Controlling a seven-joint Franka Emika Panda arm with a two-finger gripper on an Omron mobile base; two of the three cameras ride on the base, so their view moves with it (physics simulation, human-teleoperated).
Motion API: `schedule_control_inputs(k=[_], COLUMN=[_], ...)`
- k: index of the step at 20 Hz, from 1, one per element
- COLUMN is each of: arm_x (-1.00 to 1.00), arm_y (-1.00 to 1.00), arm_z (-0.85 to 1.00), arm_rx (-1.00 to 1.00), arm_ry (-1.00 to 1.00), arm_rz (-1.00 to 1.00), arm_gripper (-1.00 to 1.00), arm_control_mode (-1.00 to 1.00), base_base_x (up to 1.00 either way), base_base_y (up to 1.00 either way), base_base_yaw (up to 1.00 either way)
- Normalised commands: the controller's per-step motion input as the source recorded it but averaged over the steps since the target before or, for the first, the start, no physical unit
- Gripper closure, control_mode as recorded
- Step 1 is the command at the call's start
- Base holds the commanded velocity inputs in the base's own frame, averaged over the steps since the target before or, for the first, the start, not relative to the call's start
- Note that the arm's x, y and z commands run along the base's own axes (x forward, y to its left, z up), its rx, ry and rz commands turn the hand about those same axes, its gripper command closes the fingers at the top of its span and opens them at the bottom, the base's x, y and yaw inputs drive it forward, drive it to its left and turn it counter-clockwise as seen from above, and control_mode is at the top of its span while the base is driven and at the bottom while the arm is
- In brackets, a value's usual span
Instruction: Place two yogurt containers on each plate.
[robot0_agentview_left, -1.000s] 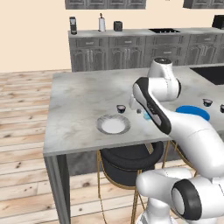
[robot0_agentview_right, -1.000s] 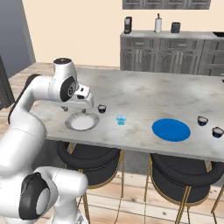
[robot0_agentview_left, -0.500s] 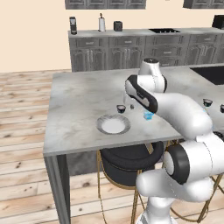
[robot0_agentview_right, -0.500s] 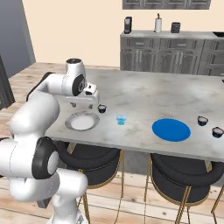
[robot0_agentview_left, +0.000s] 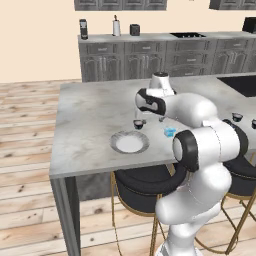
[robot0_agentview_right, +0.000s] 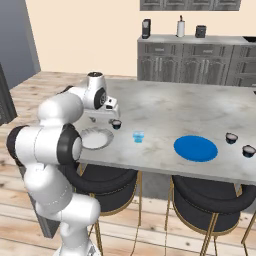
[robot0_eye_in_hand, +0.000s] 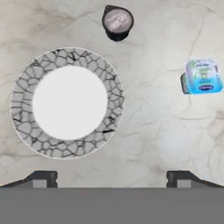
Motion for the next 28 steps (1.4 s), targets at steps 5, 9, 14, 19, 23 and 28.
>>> schedule_control_inputs(k=[5, 9, 14, 19, 23, 28], arm_x=[0.67, 0.70, 0.63, 0.36, 0.43, 0.50], arm_y=[0.00, 0.00, 0.00, 0.02, 0.00, 0.00], arm_z=[-0.26, -0.09, -0.27, -0.43, -0.45, -0.25], arm_rx=[0.00, 0.00, 0.00, -0.02, -0.01, 0.00], arm_ry=[0.00, 0.05, 0.01, 0.00, 0.00, 0.00], arm_rz=[0.00, 0.00, 0.00, -0.01, 0.00, -0.01], arm_gripper=[-1.00, -1.00, -1.00, -1.00, -1.00, -1.00], arm_control_mode=[-1.00, -1.00, -1.00, -1.00, -1.00, -1.00], base_base_x=[0.00, 0.00, 0.00, 0.00, 0.00, 0.00], base_base_y=[0.00, 0.00, 0.00, 0.00, 0.00, 0.00], base_base_yaw=[0.00, 0.00, 0.00, 0.00, 0.00, 0.00])
